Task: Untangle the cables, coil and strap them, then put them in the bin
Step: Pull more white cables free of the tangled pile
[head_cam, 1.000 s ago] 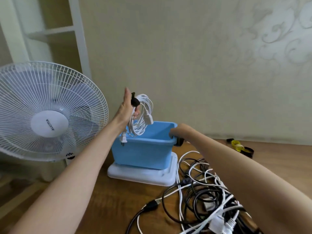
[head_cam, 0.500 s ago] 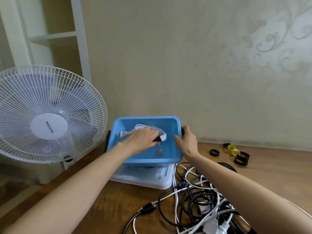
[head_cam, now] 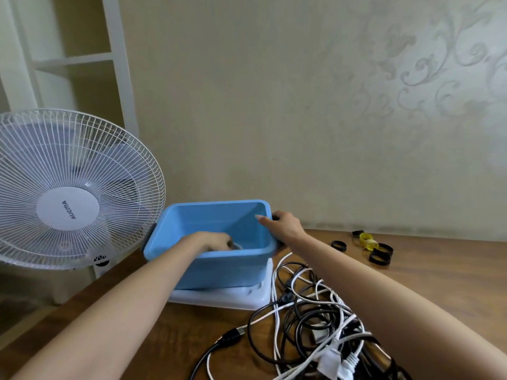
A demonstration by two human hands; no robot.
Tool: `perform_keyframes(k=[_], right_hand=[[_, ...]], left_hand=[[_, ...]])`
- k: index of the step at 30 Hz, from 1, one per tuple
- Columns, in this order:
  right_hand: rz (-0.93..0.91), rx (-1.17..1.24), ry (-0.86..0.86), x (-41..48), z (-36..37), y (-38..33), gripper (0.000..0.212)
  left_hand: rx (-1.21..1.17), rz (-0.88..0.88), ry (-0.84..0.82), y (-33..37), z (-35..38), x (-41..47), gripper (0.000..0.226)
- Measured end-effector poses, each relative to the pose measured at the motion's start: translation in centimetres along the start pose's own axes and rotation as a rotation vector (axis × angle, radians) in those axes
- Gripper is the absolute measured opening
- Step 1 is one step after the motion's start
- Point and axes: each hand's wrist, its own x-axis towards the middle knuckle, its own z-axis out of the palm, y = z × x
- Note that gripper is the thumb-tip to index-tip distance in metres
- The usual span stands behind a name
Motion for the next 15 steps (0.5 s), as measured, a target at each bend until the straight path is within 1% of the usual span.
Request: perform_keyframes(k=[1,2,4,5,7,8,9,10,11,13,14,15], right_hand=[[0.056,0.064,-0.074,-0.1,-0.2,-0.2,0.045],[0.089,0.094,-0.13,-0.2,-0.4,-0.1,0.05],[0.061,0.0,-0.174,-0.3,-1.3,0.5,0.059],[0.019,-0.086,-0.152,-0.6,-2.0,0.9,0.06],[-0.088,-0.218,-0.076,-1.5,-4.2,1.6,0.051],[-0.125,-0.235,-0.062,-2.4,-5.5,2.2,0.042],[-0.156,-0.249,-0.091,-3.3,-6.8,2.6,0.032],[-0.178,-0.285,-0.154,-4.4,-8.2,3.2,0.024],[-0.193,-0.346,-0.245,-5.6,-9.5,3.7,0.017],[-0.191,-0.459,-0.449,-8.1,-12.0,4.6,0.01],[-0.179,-0.482,-0.528,-9.5,-13.0,4.8,0.011],[-0.172,-0.482,-0.575,-10.6,-14.0,4.9,0.014]], left_hand=[[-0.031,0.028,0.103,0.5,-0.8,-0.5,0.03],[-0.057,0.049,0.195,1.1,-1.3,-0.9,0.025],[-0.121,0.102,0.395,2.8,-1.9,-2.2,0.022],[-0.158,0.144,0.513,3.9,-1.8,-3.1,0.018],[-0.208,0.305,0.755,6.5,-0.6,-5.0,0.012],[-0.225,0.394,0.815,8.2,0.4,-6.2,0.011],[-0.231,0.454,0.811,9.7,1.3,-7.5,0.011],[-0.225,0.491,0.736,11.2,2.4,-8.5,0.013],[-0.217,0.504,0.59,12.5,3.3,-9.5,0.017],[-0.243,0.505,0.163,14.6,4.8,-10.9,0.033],[-0.221,0.501,-0.021,15.2,5.4,-11.3,0.043],[-0.152,0.507,-0.134,15.7,5.9,-11.5,0.051]])
